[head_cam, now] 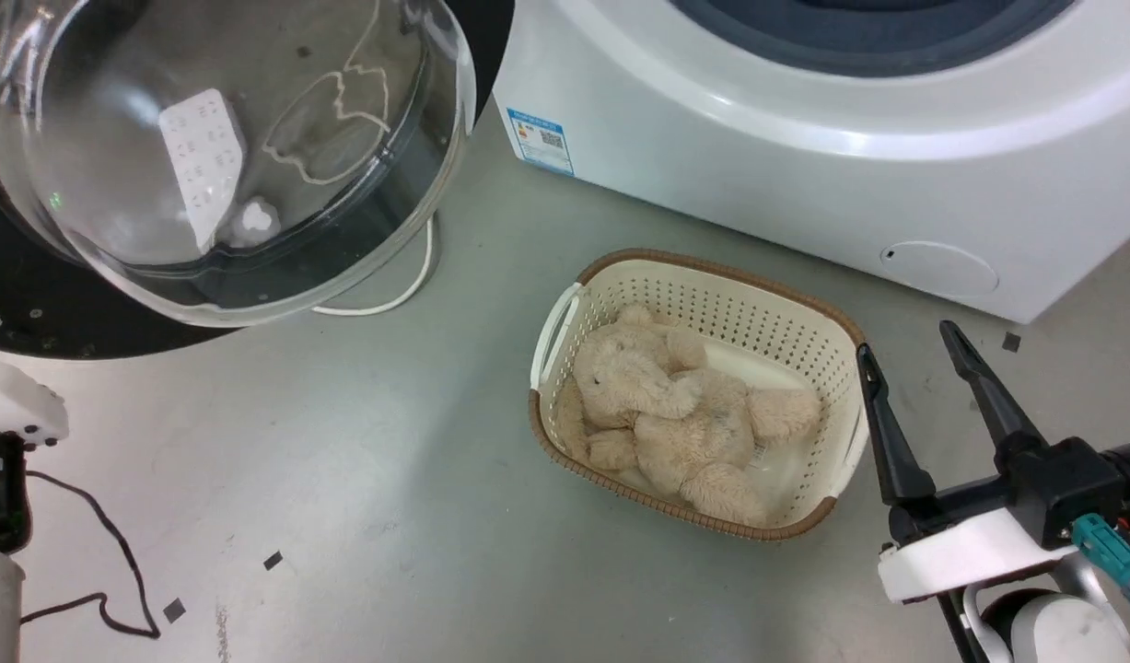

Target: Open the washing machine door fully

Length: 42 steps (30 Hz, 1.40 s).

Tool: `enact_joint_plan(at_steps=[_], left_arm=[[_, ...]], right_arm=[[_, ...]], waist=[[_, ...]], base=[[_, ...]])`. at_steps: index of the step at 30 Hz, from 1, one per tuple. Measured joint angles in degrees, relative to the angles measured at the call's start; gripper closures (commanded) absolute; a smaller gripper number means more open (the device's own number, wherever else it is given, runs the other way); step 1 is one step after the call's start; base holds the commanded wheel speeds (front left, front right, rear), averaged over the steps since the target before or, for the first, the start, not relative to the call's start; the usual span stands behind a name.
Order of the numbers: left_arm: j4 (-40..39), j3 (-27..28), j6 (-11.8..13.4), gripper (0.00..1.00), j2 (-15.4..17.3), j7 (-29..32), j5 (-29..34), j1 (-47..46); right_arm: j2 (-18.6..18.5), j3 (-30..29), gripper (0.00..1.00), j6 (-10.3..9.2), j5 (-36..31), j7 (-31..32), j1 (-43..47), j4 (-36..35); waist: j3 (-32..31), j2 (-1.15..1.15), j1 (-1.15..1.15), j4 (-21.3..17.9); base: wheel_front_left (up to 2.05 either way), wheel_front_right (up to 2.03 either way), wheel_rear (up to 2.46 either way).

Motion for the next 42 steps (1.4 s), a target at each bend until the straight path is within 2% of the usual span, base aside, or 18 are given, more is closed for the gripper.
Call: enact_joint_plan(at_steps=[3,6,16,22,30,36,37,38,39,42], left_arm=[[-0.3,-1.4,-0.6,1.0,-0.5,-1.0,2.0,0.0],[-3.2,-2.8,-0.6,1.0,-2.8,-1.4,3.5,0.5],[-22.9,-5.9,-0.8,1.0,-11.6,-1.4,7.0,12.5],[-31.4,-7.5,1.7,1.0,-14.3,-1.4,8.3,21.6],[-38.5,-7.0,7.3,1.0,-16.4,-1.4,11.0,32.7],[-38.3,-9.4,7.8,1.0,-18.3,-1.4,11.9,36.1],[-38.1,-9.8,7.7,0.81,-18.4,-1.4,12.0,36.2],[-37.7,-10.3,7.7,0.37,-18.5,-1.4,12.4,36.2],[-37.4,-10.6,7.7,0.0,-18.4,-1.4,13.0,36.2],[-36.9,-11.4,8.2,0.0,-19.0,-1.4,13.8,36.4]], right_arm=[[0.0,-0.4,0.0,0.0,0.5,-0.8,0.0,0.6],[0.0,-0.9,0.0,0.0,1.2,-2.3,0.1,0.9],[0.0,-1.9,0.0,0.0,3.5,-4.2,2.7,2.0],[0.0,-2.8,0.0,0.0,4.6,-4.6,5.9,2.0],[0.0,-2.9,0.0,0.0,5.3,-4.5,8.2,1.3],[0.0,-2.9,0.0,0.0,6.6,-4.9,9.4,1.8],[0.0,-3.0,0.0,0.0,6.6,-5.0,9.8,2.0],[0.0,-3.0,0.0,0.0,6.6,-5.0,10.1,2.2],[0.0,-3.0,0.0,0.0,6.6,-5.1,10.3,2.4],[0.0,-2.8,0.0,0.0,6.6,-5.5,10.6,3.1]], waist=[[-1.4,0.0,-0.01,-0.1],[-3.3,0.0,-0.01,-0.1],[-11.5,0.0,-0.02,-2.3],[-15.3,0.0,-0.02,-7.2],[-17.9,0.0,-0.01,-15.4],[-18.6,0.0,-0.01,-19.0],[-18.7,0.0,-0.01,-19.1],[-18.8,0.0,-0.01,-19.1],[-18.9,0.0,-0.01,-19.1],[-19.2,0.0,-0.01,-19.1]], base=[[0.0,0.0,0.0],[0.0,0.0,0.0],[0.0,0.0,0.0],[0.0,0.0,0.0],[0.0,0.0,0.0],[0.0,0.0,0.0],[0.0,0.0,0.0],[0.0,0.0,0.0],[0.0,0.0,0.0],[0.0,0.0,0.0]])
